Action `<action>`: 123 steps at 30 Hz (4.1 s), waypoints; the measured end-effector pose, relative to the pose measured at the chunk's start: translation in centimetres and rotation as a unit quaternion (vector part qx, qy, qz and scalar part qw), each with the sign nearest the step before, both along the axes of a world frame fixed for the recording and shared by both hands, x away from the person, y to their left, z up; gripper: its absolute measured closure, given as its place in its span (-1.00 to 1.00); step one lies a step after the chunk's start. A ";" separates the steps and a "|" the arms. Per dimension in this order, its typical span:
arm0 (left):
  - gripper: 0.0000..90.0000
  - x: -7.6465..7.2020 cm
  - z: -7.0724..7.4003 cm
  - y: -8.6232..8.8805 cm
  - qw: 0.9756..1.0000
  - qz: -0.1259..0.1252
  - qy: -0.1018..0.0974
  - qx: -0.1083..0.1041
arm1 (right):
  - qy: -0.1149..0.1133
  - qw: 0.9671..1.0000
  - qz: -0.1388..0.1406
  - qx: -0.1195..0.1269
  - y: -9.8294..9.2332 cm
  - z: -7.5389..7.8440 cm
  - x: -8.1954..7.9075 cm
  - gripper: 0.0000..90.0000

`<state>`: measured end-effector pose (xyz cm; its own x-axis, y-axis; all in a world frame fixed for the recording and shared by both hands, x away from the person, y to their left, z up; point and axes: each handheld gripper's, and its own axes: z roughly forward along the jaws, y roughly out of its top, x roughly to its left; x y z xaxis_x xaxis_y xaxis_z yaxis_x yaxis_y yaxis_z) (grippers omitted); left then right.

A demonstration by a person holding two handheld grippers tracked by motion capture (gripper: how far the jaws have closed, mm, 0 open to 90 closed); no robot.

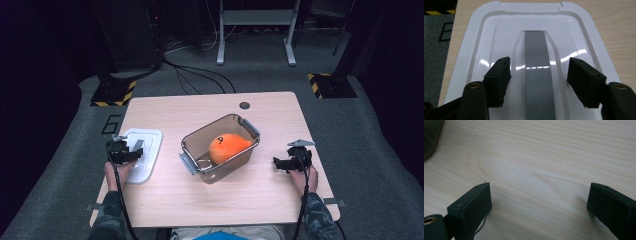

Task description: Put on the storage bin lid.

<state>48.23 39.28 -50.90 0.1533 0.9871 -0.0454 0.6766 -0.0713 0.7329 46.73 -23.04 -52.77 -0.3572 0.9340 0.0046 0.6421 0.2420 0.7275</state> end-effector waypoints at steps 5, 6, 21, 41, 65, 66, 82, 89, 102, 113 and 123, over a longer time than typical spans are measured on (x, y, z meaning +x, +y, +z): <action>0.13 0.2 -0.2 -0.3 1.000 -0.006 0.004 0.014 | 0.000 1.000 0.000 0.000 0.0 0.0 0.0 -0.90; 0.17 0.2 -0.2 -0.3 1.000 -0.006 0.004 0.017 | 0.000 1.000 0.000 0.000 0.0 0.0 0.0 -0.90; 0.47 0.2 -0.2 0.1 1.000 -0.008 -0.003 0.025 | -0.001 1.000 0.001 0.000 0.0 0.0 0.0 -0.89; 0.47 -1.2 3.1 -0.8 0.999 -0.037 -0.030 0.021 | -0.001 1.000 -0.001 0.000 0.0 0.0 0.0 -0.89; 0.47 -1.5 8.2 -3.3 0.993 -0.113 -0.042 0.017 | -0.002 1.000 -0.003 0.000 0.0 0.0 0.0 -0.87; 0.47 -1.5 8.5 -3.4 0.992 -0.116 -0.041 0.019 | -0.002 1.000 -0.003 0.001 0.0 0.0 0.0 -0.87; 0.47 -1.9 11.7 -5.3 0.986 -0.154 -0.052 0.022 | -0.002 1.000 -0.004 0.002 0.0 0.0 0.0 -0.87; 0.47 -1.8 12.9 -6.4 0.984 -0.168 -0.057 0.014 | -0.001 1.000 -0.003 0.002 0.0 0.0 0.0 -0.87; 0.47 -1.7 14.7 -8.8 0.977 -0.201 -0.065 0.021 | -0.003 1.000 -0.002 0.001 -0.1 0.0 0.0 -0.87; 0.47 -1.3 15.8 -11.5 0.970 -0.231 -0.068 0.029 | -0.001 1.000 -0.003 0.002 0.0 0.0 0.0 -0.87; 0.47 -0.8 16.4 -13.7 0.964 -0.256 -0.066 0.037 | 0.001 1.000 -0.002 0.002 -0.1 0.0 0.0 -0.89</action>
